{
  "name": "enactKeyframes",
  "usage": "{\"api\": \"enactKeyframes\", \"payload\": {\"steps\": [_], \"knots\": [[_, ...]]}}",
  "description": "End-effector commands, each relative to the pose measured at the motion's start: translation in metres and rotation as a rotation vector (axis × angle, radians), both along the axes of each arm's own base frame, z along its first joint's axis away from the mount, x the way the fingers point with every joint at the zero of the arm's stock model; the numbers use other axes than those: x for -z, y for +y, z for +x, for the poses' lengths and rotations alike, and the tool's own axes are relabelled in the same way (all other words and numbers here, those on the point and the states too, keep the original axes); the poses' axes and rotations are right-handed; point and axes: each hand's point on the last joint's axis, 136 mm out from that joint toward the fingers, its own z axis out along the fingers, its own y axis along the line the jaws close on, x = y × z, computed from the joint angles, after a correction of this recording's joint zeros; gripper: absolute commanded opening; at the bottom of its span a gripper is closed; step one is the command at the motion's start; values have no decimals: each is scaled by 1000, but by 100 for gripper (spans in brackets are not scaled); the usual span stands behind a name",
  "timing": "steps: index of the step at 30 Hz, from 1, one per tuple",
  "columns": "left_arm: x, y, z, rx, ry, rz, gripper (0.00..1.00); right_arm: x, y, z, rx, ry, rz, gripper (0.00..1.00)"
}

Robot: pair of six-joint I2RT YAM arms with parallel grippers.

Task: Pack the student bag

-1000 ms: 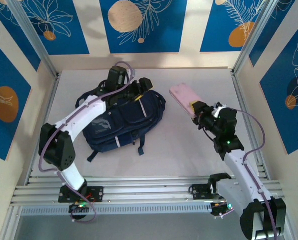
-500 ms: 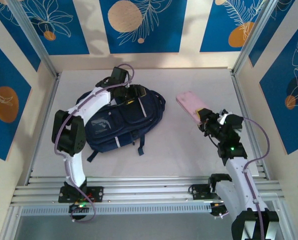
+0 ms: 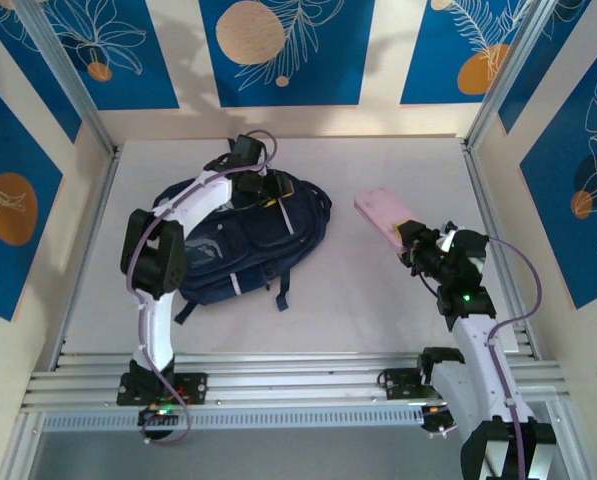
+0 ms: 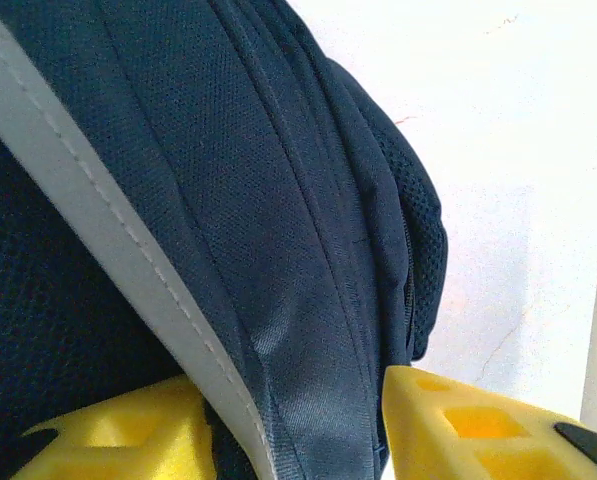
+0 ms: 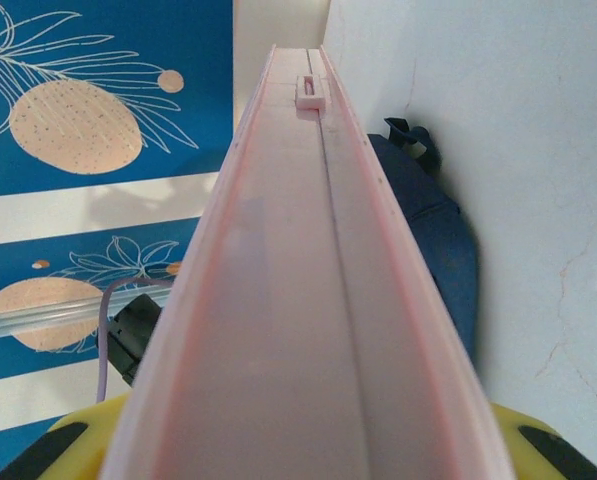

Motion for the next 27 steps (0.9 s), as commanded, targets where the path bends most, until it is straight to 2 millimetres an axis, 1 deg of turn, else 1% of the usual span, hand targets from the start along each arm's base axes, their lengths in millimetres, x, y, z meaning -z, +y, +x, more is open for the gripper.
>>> {"api": "enactKeyframes", "payload": {"steps": [1, 3, 6, 8, 10, 12, 16, 20, 24, 25, 27], "knots": [[-11, -10, 8, 21, -28, -45, 38, 4, 3, -1, -26, -18, -11, 24], [-7, -12, 7, 26, -20, -42, 38, 6, 2, -1, -25, -15, -11, 23], [8, -12, 5, 31, 18, -28, 37, 5, 2, -1, -25, -17, -11, 23], [14, -11, 4, 36, 27, -13, 26, 2, 2, -1, -25, -21, -15, 22], [12, -14, 2, 60, 14, -21, 18, 0, 2, -1, -27, -22, -23, 22], [4, -20, 0, 94, -2, -34, 12, -1, 2, -1, -27, -23, -36, 22], [-23, -37, -11, 213, -71, -47, 0, -1, -1, -5, -18, -2, -64, 22], [-50, -60, -26, 317, -135, -55, 0, -3, -5, -13, 0, 21, -109, 22], [-79, -84, -47, 429, -188, -60, 0, -11, -11, -21, 20, 46, -210, 22], [-87, -87, -53, 455, -201, -52, 0, -11, -13, -24, 26, 63, -240, 22], [-101, -88, -61, 480, -222, -37, 0, -17, -16, -27, 33, 66, -290, 22]]}}
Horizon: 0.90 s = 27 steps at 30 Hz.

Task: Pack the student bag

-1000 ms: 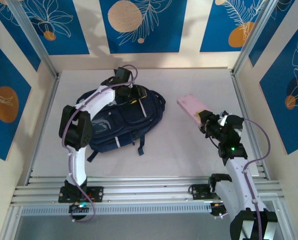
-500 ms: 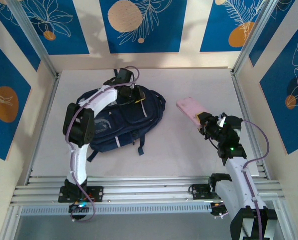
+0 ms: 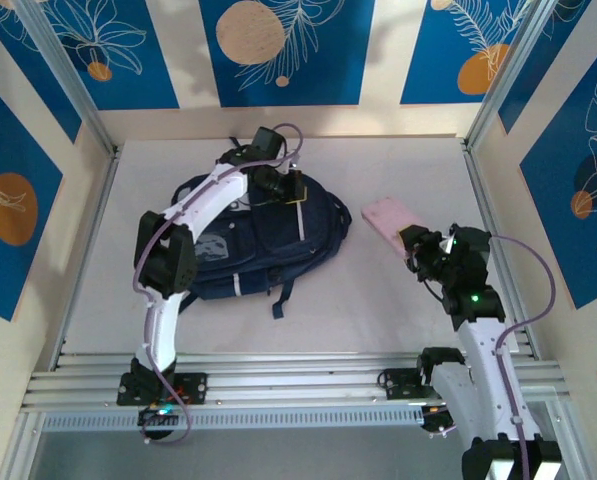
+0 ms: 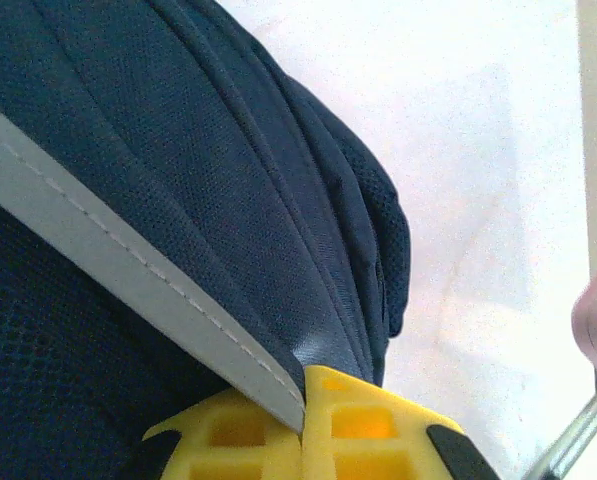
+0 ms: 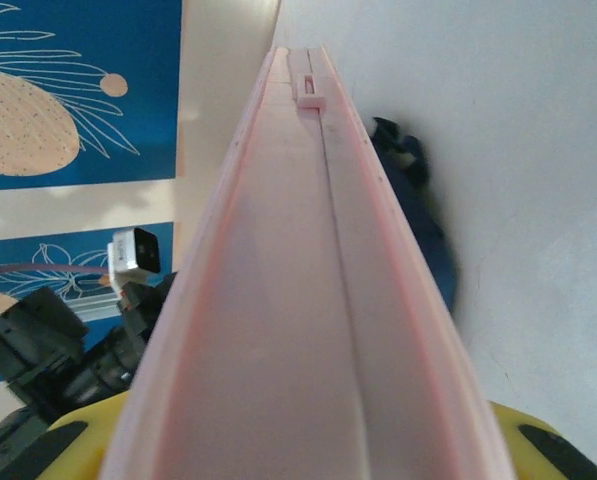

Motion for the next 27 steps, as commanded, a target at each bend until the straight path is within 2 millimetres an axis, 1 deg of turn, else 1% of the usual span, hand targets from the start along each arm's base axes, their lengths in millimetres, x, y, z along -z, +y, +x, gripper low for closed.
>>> {"api": "enactKeyframes", "payload": {"steps": [1, 7, 11, 13, 15, 18, 22, 27], "knots": [[-72, -25, -26, 163, -137, -95, 0, -13, -9, -10, 10, -5, -141, 22], [-119, -7, -56, 213, -172, -120, 0, -39, -7, -18, -37, -53, -248, 24], [-136, 7, -79, 258, -174, -126, 0, -53, -6, -22, -59, -81, -304, 25], [-147, 10, -93, 301, -168, -173, 0, -58, -4, -24, -78, -99, -327, 25], [-158, 14, -101, 320, -172, -207, 0, -61, -2, -25, -99, -110, -345, 25], [-180, 22, -105, 325, -206, -252, 0, -58, 4, -26, -143, -120, -348, 25], [-206, 35, -104, 304, -238, -322, 0, -53, 26, -29, -266, -165, -299, 26], [-228, 47, -100, 297, -242, -428, 0, -48, 51, -39, -414, -221, -250, 26]]}}
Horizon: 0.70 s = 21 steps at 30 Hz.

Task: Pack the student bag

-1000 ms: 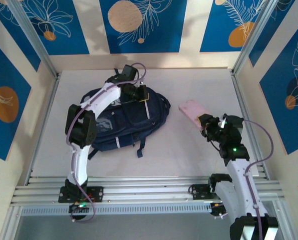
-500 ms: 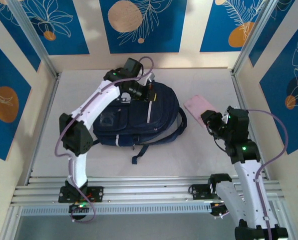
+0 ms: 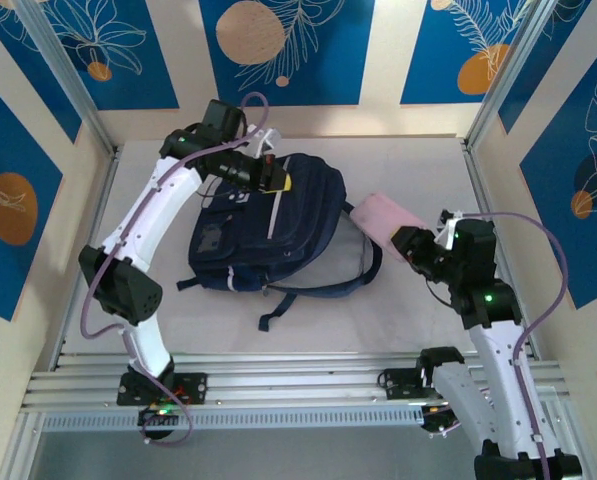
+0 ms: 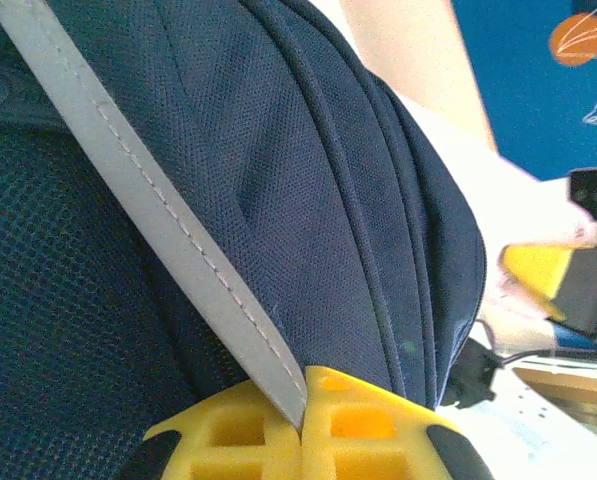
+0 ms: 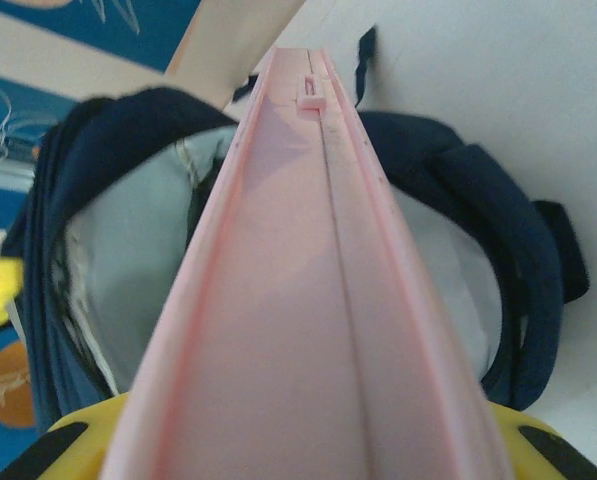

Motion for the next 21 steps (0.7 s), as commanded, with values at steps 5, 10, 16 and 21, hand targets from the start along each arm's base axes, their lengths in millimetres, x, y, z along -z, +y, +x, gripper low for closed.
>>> {"api": "enactKeyframes", "payload": {"steps": [5, 10, 16, 21], "knots": [[-94, 0, -24, 128, -168, -293, 0, -12, 51, -21, -325, -136, 116, 27], [-100, 0, -29, 149, -176, -321, 0, 0, 79, -20, -450, -114, 135, 27], [-103, 0, -31, 159, -176, -333, 0, 8, 107, -2, -497, -104, 159, 26], [-105, 1, -31, 153, -181, -337, 0, 18, 129, 18, -514, -75, 150, 26]]}}
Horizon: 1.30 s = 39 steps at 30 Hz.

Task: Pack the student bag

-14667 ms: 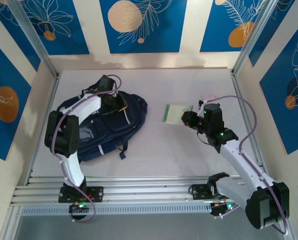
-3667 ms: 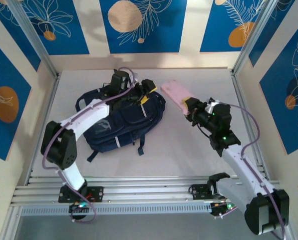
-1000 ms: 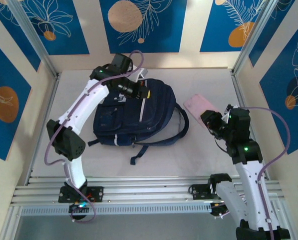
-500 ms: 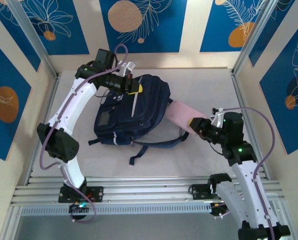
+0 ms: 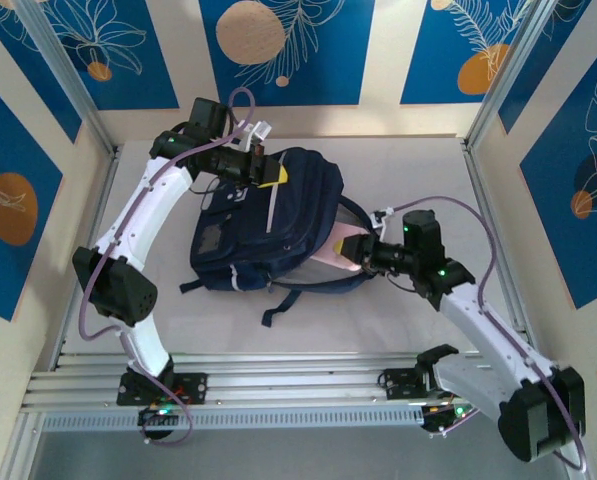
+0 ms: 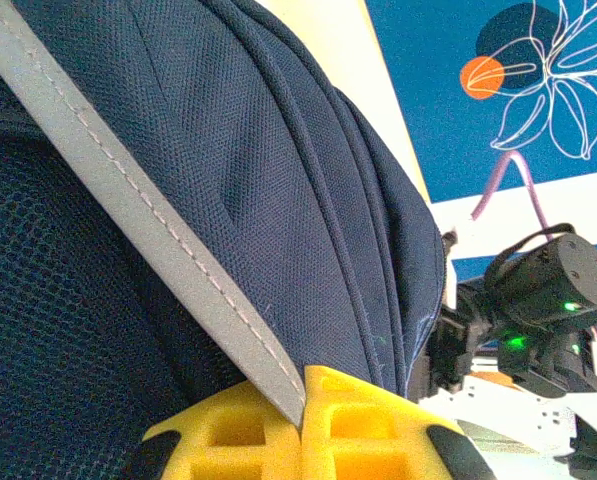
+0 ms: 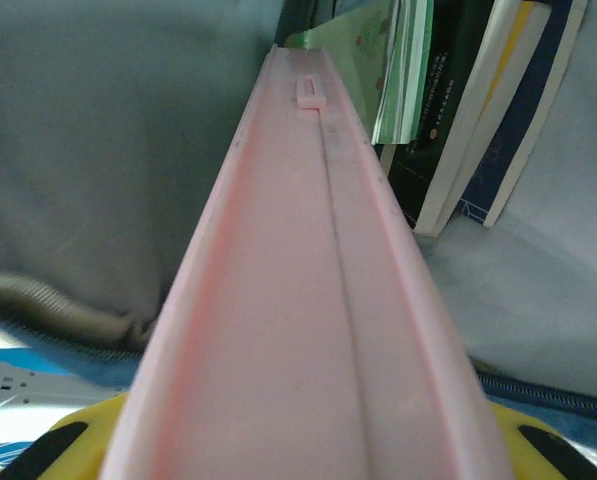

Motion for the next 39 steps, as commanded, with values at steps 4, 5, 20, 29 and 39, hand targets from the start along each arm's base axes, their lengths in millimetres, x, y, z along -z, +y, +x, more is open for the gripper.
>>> {"api": "enactKeyframes", "payload": {"steps": [4, 5, 20, 29, 39], "knots": [[-91, -1, -31, 112, -223, -215, 0, -13, 38, 31, -45, -70, 42, 26], [-92, -1, -31, 115, -221, -219, 0, -12, 44, 34, -55, -67, 41, 25], [-95, -2, -27, 103, -209, -237, 0, 52, 149, 70, -212, 33, -119, 30], [-95, -1, -20, 79, -198, -241, 0, 74, 199, 92, -205, 38, -200, 77], [-81, 18, -5, -4, -173, -216, 0, 45, 145, 83, -165, -45, -170, 100]]}}
